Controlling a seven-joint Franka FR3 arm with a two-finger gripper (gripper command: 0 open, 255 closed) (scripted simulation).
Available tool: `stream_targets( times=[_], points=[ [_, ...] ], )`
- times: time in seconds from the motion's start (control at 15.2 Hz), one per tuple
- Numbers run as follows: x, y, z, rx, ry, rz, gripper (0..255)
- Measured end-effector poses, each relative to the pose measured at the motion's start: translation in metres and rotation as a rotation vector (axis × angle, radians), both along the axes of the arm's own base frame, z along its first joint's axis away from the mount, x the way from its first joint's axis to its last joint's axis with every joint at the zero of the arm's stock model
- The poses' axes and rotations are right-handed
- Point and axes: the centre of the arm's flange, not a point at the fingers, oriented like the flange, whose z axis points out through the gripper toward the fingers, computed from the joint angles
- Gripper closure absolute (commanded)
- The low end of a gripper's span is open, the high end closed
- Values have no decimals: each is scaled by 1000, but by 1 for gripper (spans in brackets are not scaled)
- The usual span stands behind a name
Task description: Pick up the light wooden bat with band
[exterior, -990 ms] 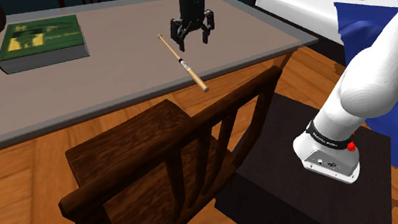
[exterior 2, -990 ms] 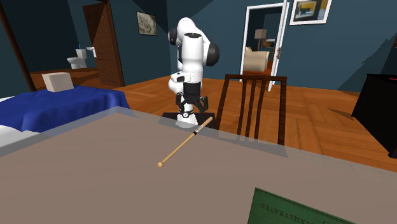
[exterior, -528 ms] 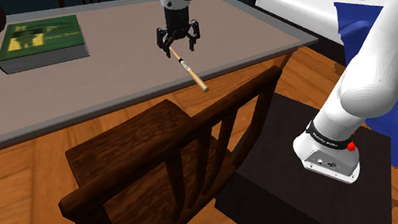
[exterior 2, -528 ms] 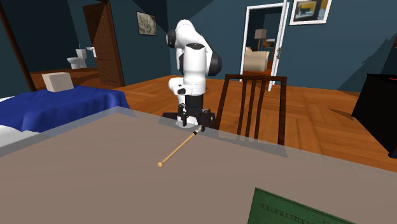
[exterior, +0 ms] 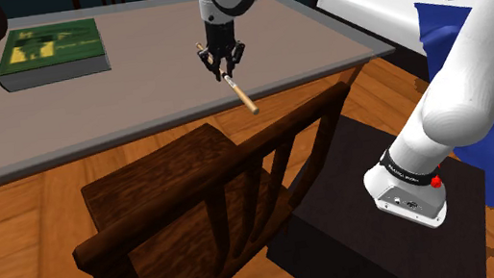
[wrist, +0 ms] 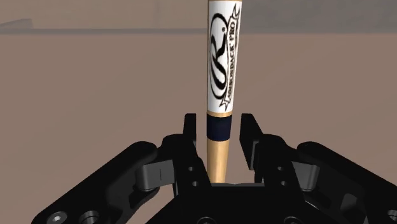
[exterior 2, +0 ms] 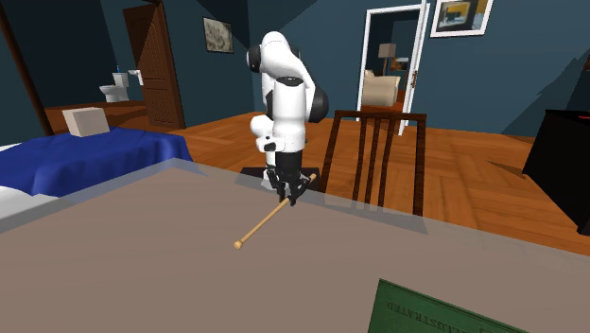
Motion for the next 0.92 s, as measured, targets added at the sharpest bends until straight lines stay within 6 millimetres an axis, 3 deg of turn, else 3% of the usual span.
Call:
stream_targets(
  times=[0.59,0.92],
  points=[
    [0,0,2,0,0,0,255],
    [0,0,25,-1,2,-1,255]
  ],
)
